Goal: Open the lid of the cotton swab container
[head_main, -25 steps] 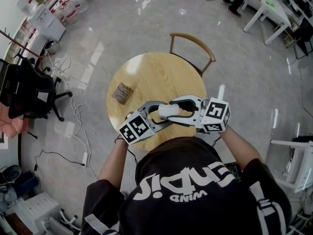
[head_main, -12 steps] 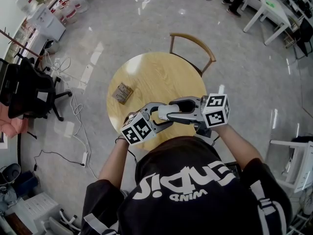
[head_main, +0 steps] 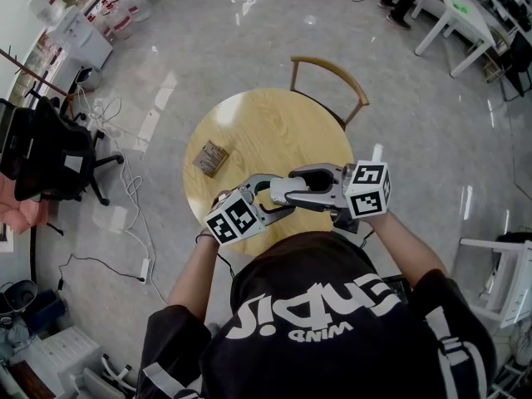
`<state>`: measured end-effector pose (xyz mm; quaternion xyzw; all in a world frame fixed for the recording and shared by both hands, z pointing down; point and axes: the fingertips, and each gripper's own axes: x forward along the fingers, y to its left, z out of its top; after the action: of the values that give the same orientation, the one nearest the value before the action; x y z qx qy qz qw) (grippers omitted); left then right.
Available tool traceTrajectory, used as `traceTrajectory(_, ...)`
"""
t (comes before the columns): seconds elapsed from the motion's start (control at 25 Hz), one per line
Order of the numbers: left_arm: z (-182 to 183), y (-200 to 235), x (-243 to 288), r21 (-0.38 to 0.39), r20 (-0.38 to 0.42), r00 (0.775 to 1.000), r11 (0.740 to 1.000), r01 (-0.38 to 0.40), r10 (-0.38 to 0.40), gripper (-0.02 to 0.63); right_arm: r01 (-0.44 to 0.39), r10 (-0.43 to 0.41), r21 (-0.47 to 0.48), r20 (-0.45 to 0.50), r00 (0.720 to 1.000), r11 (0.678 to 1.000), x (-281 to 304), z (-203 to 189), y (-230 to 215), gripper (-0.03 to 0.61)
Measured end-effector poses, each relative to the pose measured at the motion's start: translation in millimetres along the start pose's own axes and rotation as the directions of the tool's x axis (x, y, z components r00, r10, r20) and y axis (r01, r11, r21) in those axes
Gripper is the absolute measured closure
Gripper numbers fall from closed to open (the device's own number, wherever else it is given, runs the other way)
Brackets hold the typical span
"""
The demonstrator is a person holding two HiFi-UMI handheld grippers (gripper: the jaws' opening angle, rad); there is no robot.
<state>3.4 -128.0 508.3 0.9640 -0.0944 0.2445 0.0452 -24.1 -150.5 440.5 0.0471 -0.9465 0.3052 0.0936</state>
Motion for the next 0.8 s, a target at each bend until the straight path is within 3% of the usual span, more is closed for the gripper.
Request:
traceTrajectory(0.28, -7.8, 2.5, -5.1, -0.012, -0.003, 1.0, 1.0, -0.002, 0.002, 0.365, 0.018, -0.018, -0.043, 0.005, 1.0, 0.999, 0.0, 1.1, -0.9, 0.362)
traceTrajectory(0.8, -22.8, 21.2, -35.0, -0.075, -0.021, 0.996, 0.993, -0.086, 0.085, 0.365, 0.144, -0.145, 0.011, 0.058, 0.988, 0.989, -42.7, -4.5, -36.2, 0.362)
